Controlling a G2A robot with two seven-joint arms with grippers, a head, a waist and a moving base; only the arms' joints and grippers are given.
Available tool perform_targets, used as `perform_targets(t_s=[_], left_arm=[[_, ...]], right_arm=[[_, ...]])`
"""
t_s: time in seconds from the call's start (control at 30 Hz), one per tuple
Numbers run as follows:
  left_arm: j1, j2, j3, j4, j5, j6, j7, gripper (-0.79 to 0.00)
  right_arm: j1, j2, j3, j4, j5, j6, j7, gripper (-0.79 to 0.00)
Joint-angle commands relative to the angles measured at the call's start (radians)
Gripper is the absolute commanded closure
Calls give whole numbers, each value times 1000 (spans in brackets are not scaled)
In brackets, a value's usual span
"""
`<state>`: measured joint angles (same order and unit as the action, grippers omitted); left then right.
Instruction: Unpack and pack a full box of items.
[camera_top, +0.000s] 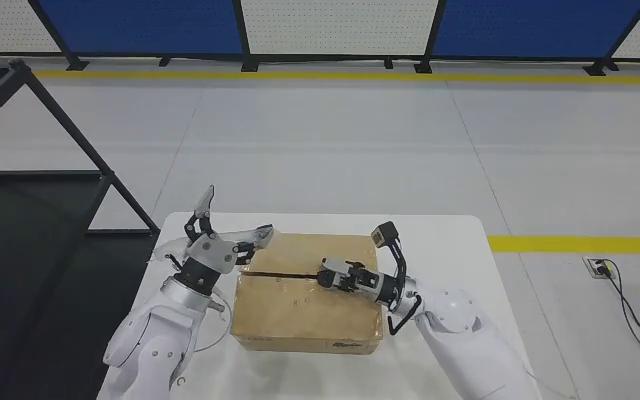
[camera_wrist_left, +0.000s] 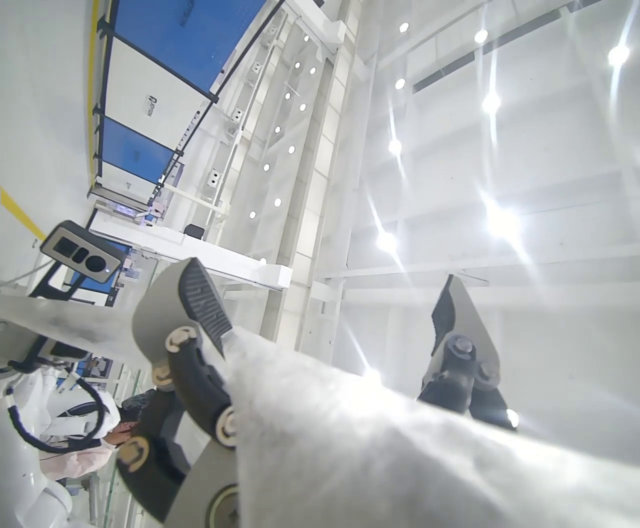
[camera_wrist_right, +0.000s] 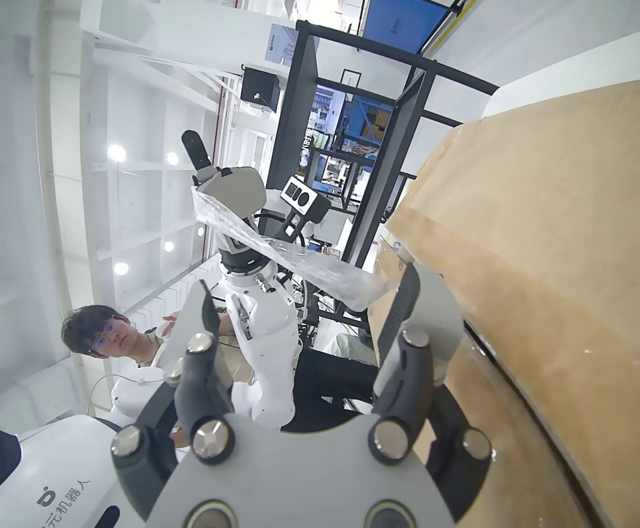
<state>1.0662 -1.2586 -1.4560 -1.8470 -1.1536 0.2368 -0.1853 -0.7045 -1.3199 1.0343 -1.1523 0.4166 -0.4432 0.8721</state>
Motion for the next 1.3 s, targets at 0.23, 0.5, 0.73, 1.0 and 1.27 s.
perform_targets(t_s=[0.23, 0.5, 0.73, 1.0, 1.27], left_arm=[[3, 0, -7, -2, -5, 10, 14, -785], [8, -2, -16, 0, -1, -8, 36, -785], [12, -2, -16, 6, 29, -21, 45, -785], [14, -4, -18, 13, 40, -32, 54, -785], [28, -1, -24, 16, 115, -51, 33, -785]], right_arm=[[-5, -1, 4, -6, -5, 6, 5, -114], [-10, -2, 14, -3, 20, 5, 16, -3], [-15, -3, 24, -1, 75, 12, 49, 0], [-9, -7, 32, 17, 127, 31, 74, 0], [-4, -12, 67, 60, 312, 60, 169, 0]])
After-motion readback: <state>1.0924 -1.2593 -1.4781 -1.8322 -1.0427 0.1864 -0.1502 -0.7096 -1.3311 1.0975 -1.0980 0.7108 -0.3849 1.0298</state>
